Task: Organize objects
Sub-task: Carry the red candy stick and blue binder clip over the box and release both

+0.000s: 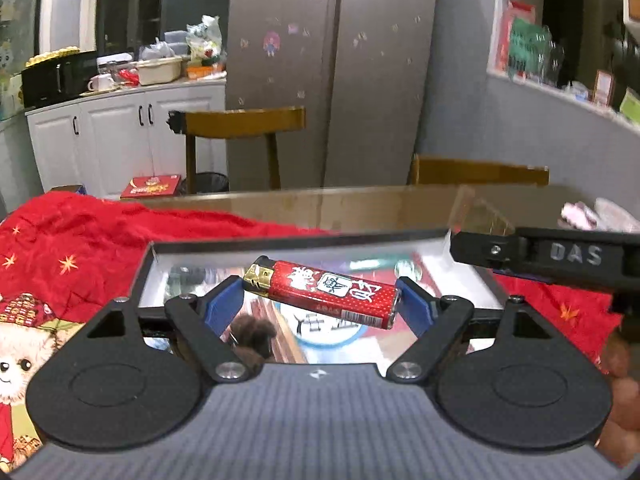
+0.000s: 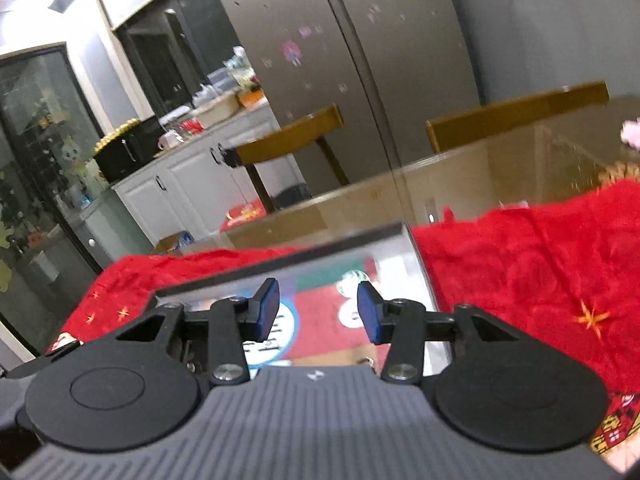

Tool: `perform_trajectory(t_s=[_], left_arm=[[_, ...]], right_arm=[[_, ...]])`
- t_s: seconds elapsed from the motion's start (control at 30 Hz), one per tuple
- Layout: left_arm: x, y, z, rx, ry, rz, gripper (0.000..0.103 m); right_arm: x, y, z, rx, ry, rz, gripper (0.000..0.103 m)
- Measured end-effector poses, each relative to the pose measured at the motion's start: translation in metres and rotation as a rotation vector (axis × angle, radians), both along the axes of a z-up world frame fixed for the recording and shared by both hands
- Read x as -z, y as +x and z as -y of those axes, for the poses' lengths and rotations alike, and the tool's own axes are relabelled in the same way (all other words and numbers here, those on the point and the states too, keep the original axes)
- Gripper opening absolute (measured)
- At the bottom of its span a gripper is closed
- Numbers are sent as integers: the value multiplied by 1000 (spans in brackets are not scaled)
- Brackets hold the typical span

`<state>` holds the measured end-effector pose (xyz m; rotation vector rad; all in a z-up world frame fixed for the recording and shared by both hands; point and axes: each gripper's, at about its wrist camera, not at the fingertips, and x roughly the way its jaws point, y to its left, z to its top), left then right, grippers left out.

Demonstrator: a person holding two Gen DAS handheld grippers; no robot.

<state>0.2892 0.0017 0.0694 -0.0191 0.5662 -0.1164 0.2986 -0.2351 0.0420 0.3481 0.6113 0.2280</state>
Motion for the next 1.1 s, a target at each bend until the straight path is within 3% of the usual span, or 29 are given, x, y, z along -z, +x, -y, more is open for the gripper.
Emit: perform_trajectory(t_s=[0.2, 0.37, 0.67, 0.9, 1.1], left_arm=[[29, 18, 15, 42, 61, -62, 86], [38, 20, 19, 53, 82, -66, 86], [42, 20, 21, 57, 99, -105, 86], [-7, 4, -8, 21, 61, -10, 86], [-67, -46, -50, -60, 35, 127, 86]], right_arm=[[19, 5, 2, 10, -26, -51, 49], [26, 6, 1, 5, -24, -77, 49], [7, -1, 4, 0, -5, -34, 55], [-33, -24, 7, -17, 22, 66, 66], [-82, -69, 6, -16, 33, 220, 75]])
